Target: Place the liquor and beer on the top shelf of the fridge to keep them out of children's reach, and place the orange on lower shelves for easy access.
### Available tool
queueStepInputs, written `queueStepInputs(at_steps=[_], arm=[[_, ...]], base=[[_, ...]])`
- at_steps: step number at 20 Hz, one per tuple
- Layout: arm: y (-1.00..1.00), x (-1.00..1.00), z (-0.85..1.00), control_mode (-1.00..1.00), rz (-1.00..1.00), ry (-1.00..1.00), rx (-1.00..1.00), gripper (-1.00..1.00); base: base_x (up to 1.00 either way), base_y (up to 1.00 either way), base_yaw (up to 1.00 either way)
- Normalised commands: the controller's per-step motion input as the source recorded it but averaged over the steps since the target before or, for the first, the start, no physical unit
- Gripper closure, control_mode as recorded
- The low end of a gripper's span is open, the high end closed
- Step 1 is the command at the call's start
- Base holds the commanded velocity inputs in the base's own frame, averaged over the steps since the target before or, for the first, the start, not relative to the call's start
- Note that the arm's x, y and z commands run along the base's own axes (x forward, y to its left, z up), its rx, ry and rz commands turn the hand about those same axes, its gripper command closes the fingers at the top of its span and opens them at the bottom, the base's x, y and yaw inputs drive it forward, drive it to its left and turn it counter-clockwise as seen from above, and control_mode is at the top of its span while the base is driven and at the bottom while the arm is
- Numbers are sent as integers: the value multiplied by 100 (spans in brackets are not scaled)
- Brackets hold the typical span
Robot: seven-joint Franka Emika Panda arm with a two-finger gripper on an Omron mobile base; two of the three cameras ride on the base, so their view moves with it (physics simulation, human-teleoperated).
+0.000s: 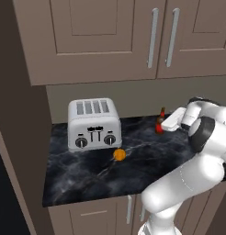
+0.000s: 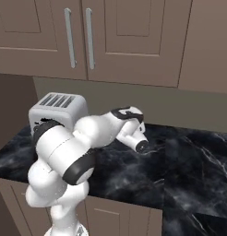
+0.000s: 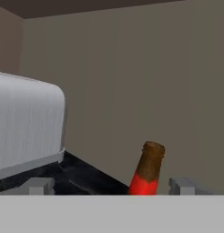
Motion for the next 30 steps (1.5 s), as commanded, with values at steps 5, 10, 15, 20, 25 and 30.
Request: queueStepInputs(at_steps=[5,10,15,20,25,30], arm=[[0,23,-16,-100,0,-5,0,-100],[-1,28,-16,-100,0,-4,0,-100],[-7,30,-11,-100,0,-4,0,-100],[-3,29,-12,-100,0,-4,0,-100],[0,25,-13,-100,0,-3,0,-100],[1,2,-12,-100,3,-4,0,100]], base=[[0,0,0],[0,0,0],[0,0,0],[0,0,0],[0,0,0],[0,0,0]])
